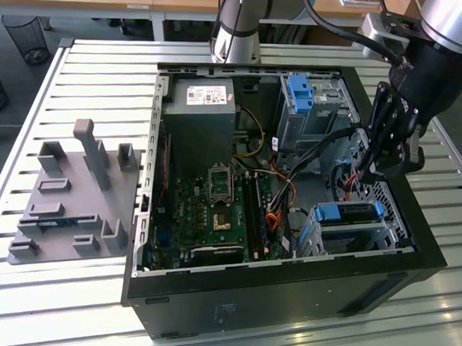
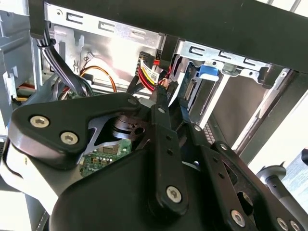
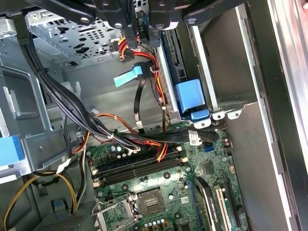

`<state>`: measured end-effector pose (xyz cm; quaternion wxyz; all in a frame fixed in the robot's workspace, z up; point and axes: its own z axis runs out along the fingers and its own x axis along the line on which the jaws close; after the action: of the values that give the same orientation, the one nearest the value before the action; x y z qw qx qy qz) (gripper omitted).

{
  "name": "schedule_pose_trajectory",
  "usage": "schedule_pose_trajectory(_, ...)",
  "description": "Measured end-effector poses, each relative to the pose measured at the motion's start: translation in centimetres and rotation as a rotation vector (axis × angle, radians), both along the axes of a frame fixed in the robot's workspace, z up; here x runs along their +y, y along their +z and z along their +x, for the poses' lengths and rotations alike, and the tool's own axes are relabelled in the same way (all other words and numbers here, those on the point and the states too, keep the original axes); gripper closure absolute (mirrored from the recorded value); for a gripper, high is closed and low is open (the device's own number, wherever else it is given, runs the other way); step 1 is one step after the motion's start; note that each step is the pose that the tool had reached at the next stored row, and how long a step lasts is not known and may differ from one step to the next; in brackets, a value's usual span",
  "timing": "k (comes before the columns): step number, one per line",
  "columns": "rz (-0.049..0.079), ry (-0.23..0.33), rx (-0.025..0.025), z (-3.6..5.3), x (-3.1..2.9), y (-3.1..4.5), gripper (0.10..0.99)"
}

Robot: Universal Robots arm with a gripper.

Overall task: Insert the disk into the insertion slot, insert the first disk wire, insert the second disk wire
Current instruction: 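Insert the first disk wire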

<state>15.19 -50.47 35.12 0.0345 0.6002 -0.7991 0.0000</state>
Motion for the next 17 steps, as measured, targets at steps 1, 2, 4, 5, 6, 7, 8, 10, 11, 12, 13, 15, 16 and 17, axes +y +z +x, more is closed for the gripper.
schedule_pose_trajectory(1, 0.0, 0.0, 0.0, 0.05, 0.01, -0.01, 0.839)
schedule_pose_trajectory(2, -0.001, 0.0, 0.0, 0.08, 0.01, -0.02, 0.839)
schedule_pose_trajectory(4, -0.002, 0.0, 0.0, 0.14, 0.01, -0.06, 0.851)
schedule_pose_trajectory(5, -0.003, 0.0, 0.0, 0.16, 0.02, -0.07, 0.918)
schedule_pose_trajectory(6, -0.005, 0.0, 0.0, 0.16, 0.01, -0.09, 0.922)
schedule_pose_trajectory(7, -0.006, 0.0, 0.0, 0.17, 0.01, -0.08, 0.922)
schedule_pose_trajectory(8, -0.007, 0.001, 0.0, 0.17, 0.01, -0.08, 0.922)
schedule_pose_trajectory(10, -0.007, 0.014, 0.0, 0.18, 0.01, -0.09, 0.922)
schedule_pose_trajectory(11, -0.007, 0.025, -0.0001, 0.18, 0.01, -0.09, 0.922)
schedule_pose_trajectory(12, -0.007, 0.039, -0.0001, 0.18, 0.01, -0.1, 0.922)
schedule_pose_trajectory(13, -0.007, 0.054, -0.0002, 0.18, 0.01, -0.11, 0.922)
schedule_pose_trajectory(15, -0.007, 0.084, -0.0004, 0.18, 0.01, -0.12, 0.922)
schedule_pose_trajectory(16, -0.007, 0.098, -0.0006, 0.18, 0.01, -0.13, 0.922)
schedule_pose_trajectory(17, -0.007, 0.112, -0.0008, 0.18, 0.01, -0.14, 0.922)
